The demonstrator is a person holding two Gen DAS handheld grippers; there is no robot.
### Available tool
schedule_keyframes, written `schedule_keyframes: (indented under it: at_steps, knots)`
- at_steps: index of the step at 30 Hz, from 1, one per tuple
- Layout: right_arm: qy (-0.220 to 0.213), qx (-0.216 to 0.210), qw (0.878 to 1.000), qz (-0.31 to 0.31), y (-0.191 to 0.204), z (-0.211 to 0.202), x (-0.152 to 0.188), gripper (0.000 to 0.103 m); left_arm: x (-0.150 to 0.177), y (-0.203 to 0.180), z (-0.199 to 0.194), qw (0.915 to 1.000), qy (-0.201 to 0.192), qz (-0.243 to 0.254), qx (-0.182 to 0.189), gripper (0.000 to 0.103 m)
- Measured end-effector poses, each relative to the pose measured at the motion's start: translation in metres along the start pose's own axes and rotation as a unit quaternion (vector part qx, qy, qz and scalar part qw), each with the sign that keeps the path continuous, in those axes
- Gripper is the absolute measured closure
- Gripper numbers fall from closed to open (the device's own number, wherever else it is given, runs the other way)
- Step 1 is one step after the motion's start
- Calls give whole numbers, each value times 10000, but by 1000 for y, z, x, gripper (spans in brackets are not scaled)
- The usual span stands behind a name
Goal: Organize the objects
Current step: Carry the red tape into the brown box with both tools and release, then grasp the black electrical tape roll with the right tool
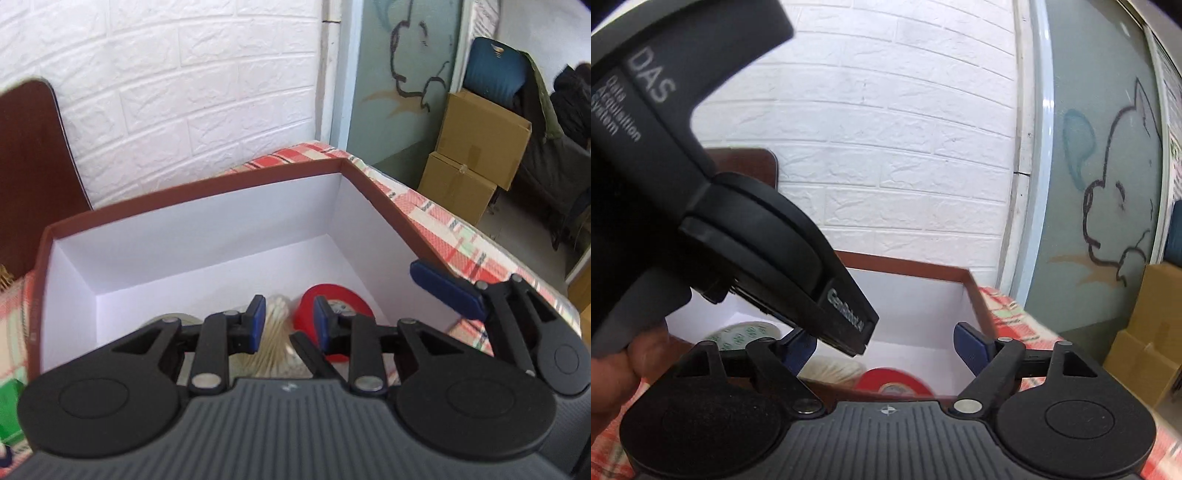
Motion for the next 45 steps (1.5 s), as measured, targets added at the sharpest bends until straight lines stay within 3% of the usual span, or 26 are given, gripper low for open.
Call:
schedule_keyframes:
  at_steps: [4,8,11,15,21,26,34,38,42,45]
  knots:
    - [-87,67,9998,181,0,-26,3,26,8,-6,-33,9995,-241,200,-38,72]
    - [171,-161,9988,434,-2,-50,16,26,32,-9,-68,9990,-411,180,-63,72]
    - [620,-413,9961,468,16,-56,36,26,62,-3,-85,9995,-272,33,-157,72]
    - [1255,-888,9874,383,51,-78,63,27,108,22,-97,9980,125,-278,-545,72]
    - [1406,-1327,9809,-229,109,-110,74,30,167,75,-118,9866,572,-905,-1235,72]
    - [1609,-1624,9721,-517,147,-125,82,30,195,110,-146,9777,528,-1268,-1592,72]
    - [1564,-2010,9600,-1160,213,-158,87,29,230,156,-192,9645,259,-1744,-1965,72]
    - [1428,-2298,9515,-1463,252,-171,86,29,252,189,-221,9528,31,-2049,-2240,70]
    - [1233,-2595,9425,-1710,290,-180,82,31,283,237,-257,9301,-256,-2478,-2700,60]
    - [1047,-2828,9346,-1887,319,-184,78,31,301,269,-283,9114,-399,-2564,-3193,60]
Point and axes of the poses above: each gripper's, at about its wrist camera, not at the fingertips, and z roughly the way its jaws point, y to its left, x to its underside, the point moved 6 cm from there along z, roughly the way its jaws point, and after that the axes turned 15 degrees about x, right-handed, at the moved point
